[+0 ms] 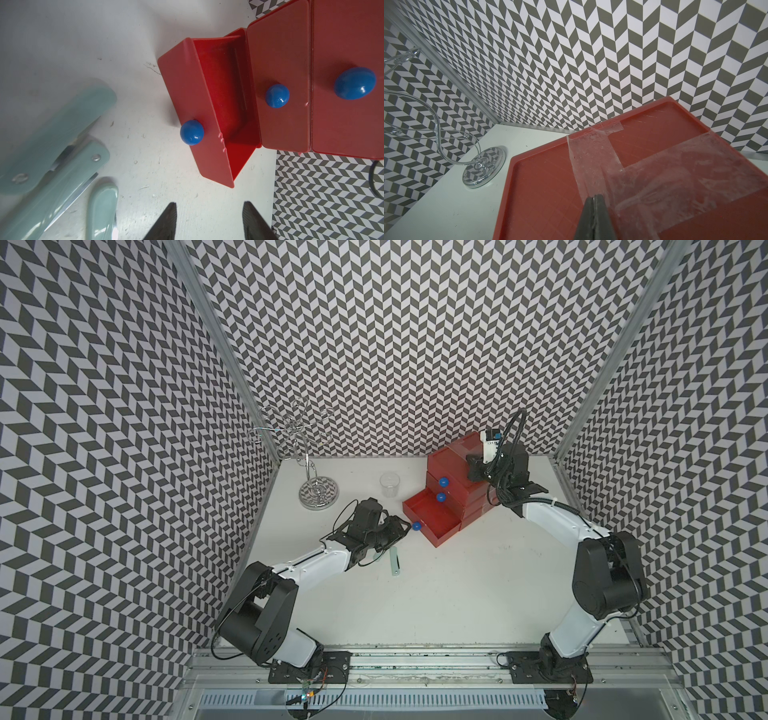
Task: Place the fruit knives into the drawer by color
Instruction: Pick up the fruit knife from the center of the board.
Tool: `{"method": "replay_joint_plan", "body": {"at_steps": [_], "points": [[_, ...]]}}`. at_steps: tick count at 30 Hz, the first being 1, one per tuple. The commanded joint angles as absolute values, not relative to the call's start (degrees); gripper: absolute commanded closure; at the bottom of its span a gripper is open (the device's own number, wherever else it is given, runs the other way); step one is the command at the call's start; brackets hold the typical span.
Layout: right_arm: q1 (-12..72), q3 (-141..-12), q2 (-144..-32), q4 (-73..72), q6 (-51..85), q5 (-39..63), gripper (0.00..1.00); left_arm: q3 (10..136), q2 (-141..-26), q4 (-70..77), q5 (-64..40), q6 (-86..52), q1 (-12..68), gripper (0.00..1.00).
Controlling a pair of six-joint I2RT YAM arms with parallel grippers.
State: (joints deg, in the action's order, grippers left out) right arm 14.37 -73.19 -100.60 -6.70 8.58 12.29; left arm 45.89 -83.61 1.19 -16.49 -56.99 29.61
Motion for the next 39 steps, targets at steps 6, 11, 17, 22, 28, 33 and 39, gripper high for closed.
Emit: {"method": "replay_joint_plan", "body": {"at_steps": [6, 11, 17, 22, 28, 33, 39], "points": [[14.7, -65.2, -112.2, 18.7, 11.5, 14.4, 1.0, 46.4, -77.3, -12.2, -11.1, -54.3, 29.8, 0.47], [14.8, -65.2, -112.3, 18.5, 11.5, 14.5, 1.0, 49.7, -79.1, -23.7, -6.7, -50.7, 30.3, 0.47], [14.8, -65.2, -112.4, 18.7, 11.5, 14.4, 1.0, 58.9, -87.2, -34.1, -1.2, -45.0, 33.9, 0.47], [14.8, -65.2, -112.2, 18.8, 11.5, 14.2, 1.0, 63.7, -95.0, -38.0, -0.5, -43.9, 36.5, 0.47], [14.8, -65.1, -112.2, 18.6, 11.5, 14.5, 1.0, 69.1, -101.4, -43.8, 3.6, -44.8, 40.3, 0.47], [14.8, -65.1, -112.2, 18.5, 11.5, 14.7, 1.0, 70.6, -103.3, -45.2, 4.6, -45.7, 41.3, 0.47], [14.8, -65.0, -112.3, 18.5, 11.4, 14.7, 1.0, 71.1, -105.0, -46.3, 4.7, -45.6, 41.3, 0.47]]}}
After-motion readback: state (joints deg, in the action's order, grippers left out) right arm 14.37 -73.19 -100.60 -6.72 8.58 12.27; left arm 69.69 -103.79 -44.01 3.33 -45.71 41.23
